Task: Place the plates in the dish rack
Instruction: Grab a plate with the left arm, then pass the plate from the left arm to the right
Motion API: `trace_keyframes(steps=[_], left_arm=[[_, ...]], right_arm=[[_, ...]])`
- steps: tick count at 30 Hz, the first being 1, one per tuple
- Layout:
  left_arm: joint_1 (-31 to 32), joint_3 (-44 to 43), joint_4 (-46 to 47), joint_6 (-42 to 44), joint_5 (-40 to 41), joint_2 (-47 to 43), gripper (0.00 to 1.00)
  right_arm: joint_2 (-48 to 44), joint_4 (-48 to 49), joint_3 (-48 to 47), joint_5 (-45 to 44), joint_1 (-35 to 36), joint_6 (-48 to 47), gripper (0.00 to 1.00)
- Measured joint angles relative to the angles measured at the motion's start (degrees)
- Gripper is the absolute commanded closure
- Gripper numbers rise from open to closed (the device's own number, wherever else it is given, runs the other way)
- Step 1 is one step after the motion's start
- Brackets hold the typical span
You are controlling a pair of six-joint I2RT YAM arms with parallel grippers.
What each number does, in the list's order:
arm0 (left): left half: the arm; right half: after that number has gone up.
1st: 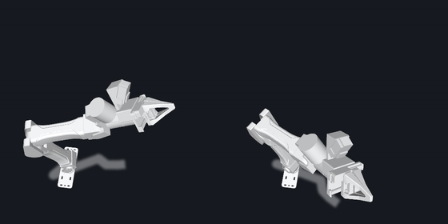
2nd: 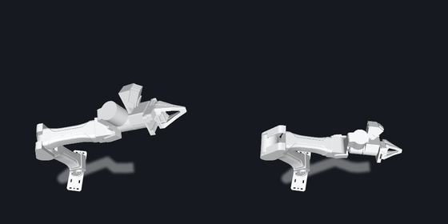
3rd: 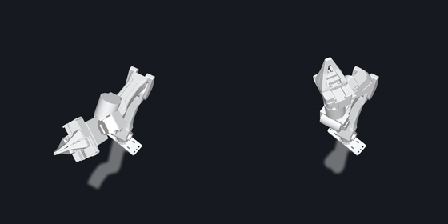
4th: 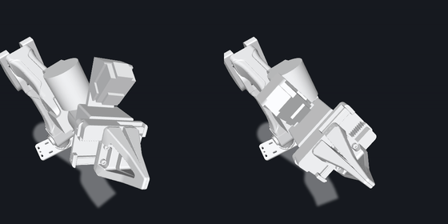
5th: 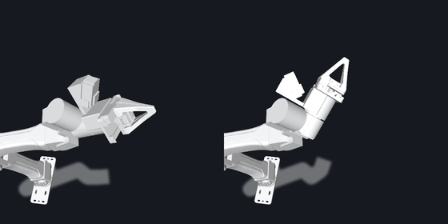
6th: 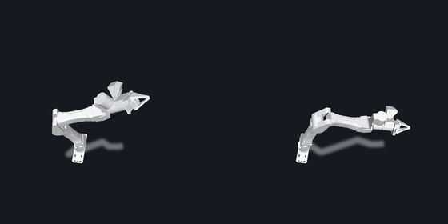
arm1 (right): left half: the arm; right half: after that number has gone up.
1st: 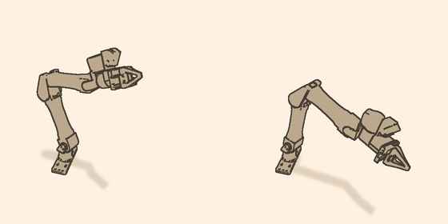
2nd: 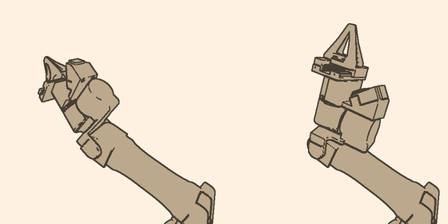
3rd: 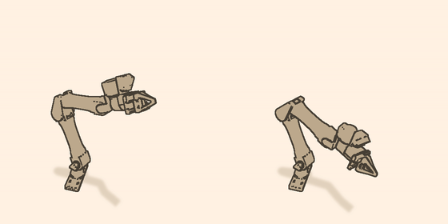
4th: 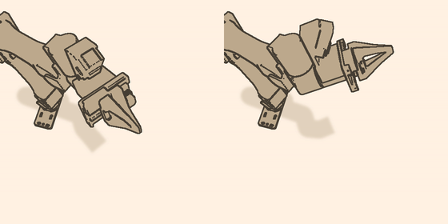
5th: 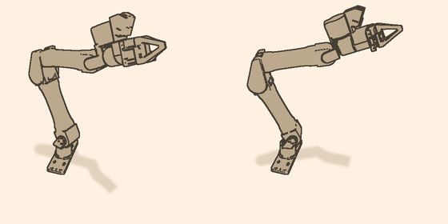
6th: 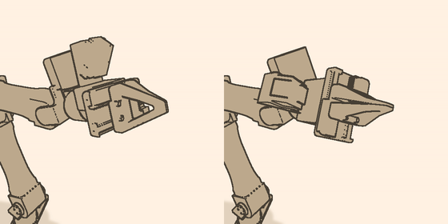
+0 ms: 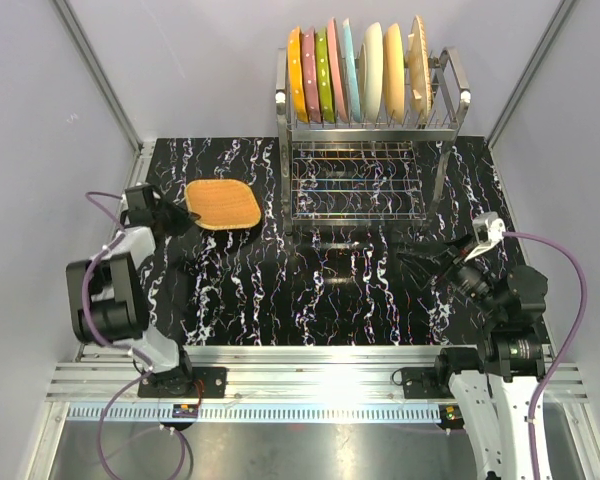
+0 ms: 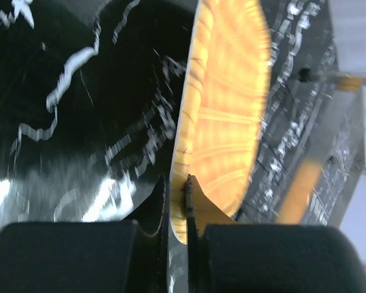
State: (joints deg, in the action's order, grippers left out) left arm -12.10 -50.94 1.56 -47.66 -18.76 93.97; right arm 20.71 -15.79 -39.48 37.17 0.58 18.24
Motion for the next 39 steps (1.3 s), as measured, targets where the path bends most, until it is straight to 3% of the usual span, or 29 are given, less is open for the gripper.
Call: trace_keyframes(steps=[7, 14, 17, 21, 23, 26, 29, 39], left_arm=[[0.2, 2.0, -9.6, 1.9, 1.1, -18.8, 1.0], [1.7, 6.1, -16.4, 3.5, 1.4, -32.5, 1.0], [3.6, 7.2, -20.4, 3.9, 1.6, -36.2, 1.0], [5.7, 7.3, -25.3, 4.3, 1.5, -40.5, 1.0], [6.2, 7.3, -27.0, 4.4, 1.4, -42.9, 1.0], [6.8, 7.3, -28.9, 4.4, 1.1, -45.9, 1.0], [7.4, 7.2, -30.5, 4.6, 0.3, -47.1, 1.0], [10.7, 6.3, -36.7, 6.1, -5.2, -47.0, 1.0]], right_arm=[[6.2, 5.7, -0.9, 15.0, 1.0, 4.1, 0.38], [11.9, 6.1, -5.4, 14.9, 7.5, 3.5, 0.34], [17.2, 6.1, -8.6, 8.1, 15.9, 1.9, 0.19], [26.2, 6.9, -11.1, -6.9, 34.5, -3.0, 0.12], [29.8, 7.3, -10.9, -14.3, 42.9, -5.5, 0.02], [34.4, 9.4, -9.1, -25.0, 55.1, -11.6, 0.0], [37.0, 11.4, -6.9, -33.8, 63.1, -17.5, 0.0], [48.6, 22.6, -1.7, -60.4, 80.2, -38.1, 0.0]])
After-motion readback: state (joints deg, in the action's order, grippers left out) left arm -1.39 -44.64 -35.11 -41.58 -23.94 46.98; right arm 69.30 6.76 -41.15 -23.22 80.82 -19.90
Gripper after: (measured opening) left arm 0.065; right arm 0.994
